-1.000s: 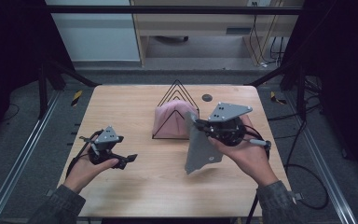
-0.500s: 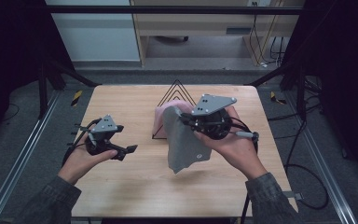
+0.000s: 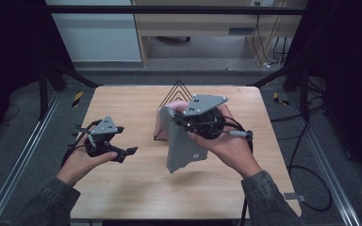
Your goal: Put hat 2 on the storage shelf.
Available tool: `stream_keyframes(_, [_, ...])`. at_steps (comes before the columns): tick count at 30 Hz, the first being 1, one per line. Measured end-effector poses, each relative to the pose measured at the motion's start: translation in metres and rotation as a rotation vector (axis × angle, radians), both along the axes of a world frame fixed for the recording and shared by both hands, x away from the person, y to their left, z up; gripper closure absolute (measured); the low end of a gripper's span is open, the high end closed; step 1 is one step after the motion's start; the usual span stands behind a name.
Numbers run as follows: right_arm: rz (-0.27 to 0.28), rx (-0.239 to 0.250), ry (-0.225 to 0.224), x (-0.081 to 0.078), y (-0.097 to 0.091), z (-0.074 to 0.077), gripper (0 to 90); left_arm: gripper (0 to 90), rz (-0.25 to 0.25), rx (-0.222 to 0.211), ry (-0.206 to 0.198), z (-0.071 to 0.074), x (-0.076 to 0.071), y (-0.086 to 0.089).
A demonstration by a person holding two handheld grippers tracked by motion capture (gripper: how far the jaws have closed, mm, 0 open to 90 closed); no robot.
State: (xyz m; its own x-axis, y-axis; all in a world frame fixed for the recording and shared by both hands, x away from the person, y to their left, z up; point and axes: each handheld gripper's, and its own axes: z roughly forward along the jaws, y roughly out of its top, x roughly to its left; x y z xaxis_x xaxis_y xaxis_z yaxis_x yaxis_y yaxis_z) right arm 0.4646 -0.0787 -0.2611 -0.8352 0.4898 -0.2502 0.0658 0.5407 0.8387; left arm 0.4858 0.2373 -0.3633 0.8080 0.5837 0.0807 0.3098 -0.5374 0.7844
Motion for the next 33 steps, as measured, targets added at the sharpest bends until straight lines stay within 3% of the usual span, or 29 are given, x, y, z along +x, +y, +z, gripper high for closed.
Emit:
stream_keyframes(8, [0.023,-0.019,0.0,-0.002,0.012,0.004,86.1,9.8,-0.018,0.01,-0.001,0.005,0.0,-0.002])
stream_keyframes(16, [0.056,-0.032,0.002,-0.005,0.027,0.005,86.0,11.3,-0.043,-0.008,-0.004,0.009,0.001,-0.008])
stream_keyframes(25, [0.091,-0.048,0.019,-0.012,0.037,-0.007,86.0,13.1,-0.073,-0.002,0.004,0.004,0.002,-0.016])
stream_keyframes(33, [0.127,-0.068,0.036,-0.019,0.047,-0.019,85.9,15.4,-0.128,0.028,0.016,-0.003,0.003,-0.025])
